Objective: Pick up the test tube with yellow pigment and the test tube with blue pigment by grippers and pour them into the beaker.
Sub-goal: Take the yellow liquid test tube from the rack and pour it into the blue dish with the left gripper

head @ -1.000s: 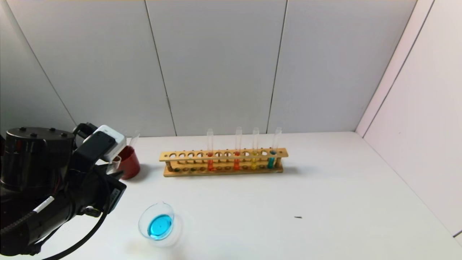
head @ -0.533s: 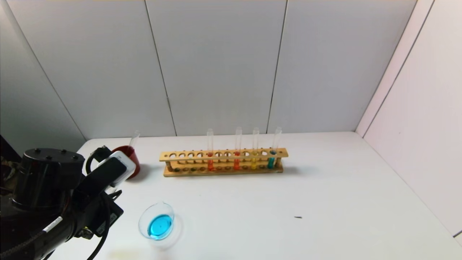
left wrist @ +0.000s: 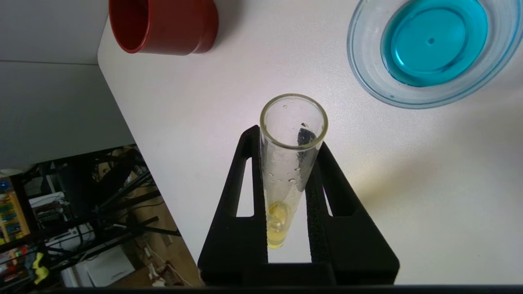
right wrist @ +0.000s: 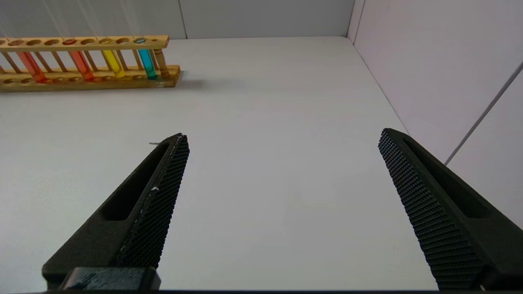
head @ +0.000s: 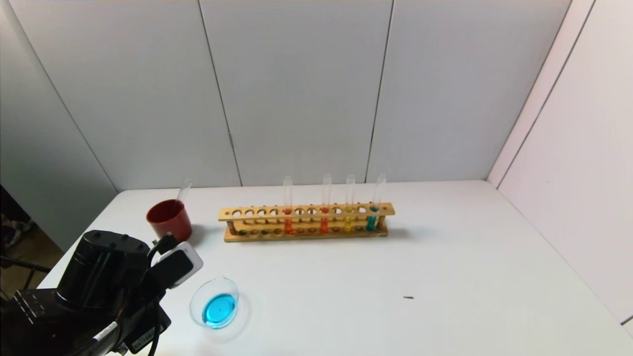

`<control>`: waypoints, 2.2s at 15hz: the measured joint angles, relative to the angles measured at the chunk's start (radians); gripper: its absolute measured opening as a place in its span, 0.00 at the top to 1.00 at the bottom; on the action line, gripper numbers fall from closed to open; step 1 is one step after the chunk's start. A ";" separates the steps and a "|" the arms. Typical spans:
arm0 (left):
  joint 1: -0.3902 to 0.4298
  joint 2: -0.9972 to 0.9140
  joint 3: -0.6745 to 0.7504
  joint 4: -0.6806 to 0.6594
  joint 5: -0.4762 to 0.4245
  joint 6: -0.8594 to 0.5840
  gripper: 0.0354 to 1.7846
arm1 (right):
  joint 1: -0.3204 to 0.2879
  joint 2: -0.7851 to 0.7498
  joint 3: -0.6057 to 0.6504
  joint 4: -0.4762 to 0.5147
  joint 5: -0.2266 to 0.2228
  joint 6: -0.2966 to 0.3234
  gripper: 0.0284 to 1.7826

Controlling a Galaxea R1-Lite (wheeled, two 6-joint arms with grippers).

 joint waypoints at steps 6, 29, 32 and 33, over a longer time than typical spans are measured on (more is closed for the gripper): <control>-0.060 0.112 -0.005 0.006 0.043 0.020 0.84 | 0.000 0.000 0.000 0.000 0.000 0.000 0.05; -0.086 0.324 -0.363 0.556 0.053 0.087 0.84 | 0.000 0.000 0.000 0.000 0.000 0.000 0.05; -0.063 0.363 -0.418 0.603 0.076 0.094 0.84 | 0.000 0.000 0.000 0.000 0.000 0.000 0.05; -0.057 0.374 -0.433 0.628 0.078 0.096 0.84 | 0.000 0.000 0.000 0.000 -0.001 0.000 0.05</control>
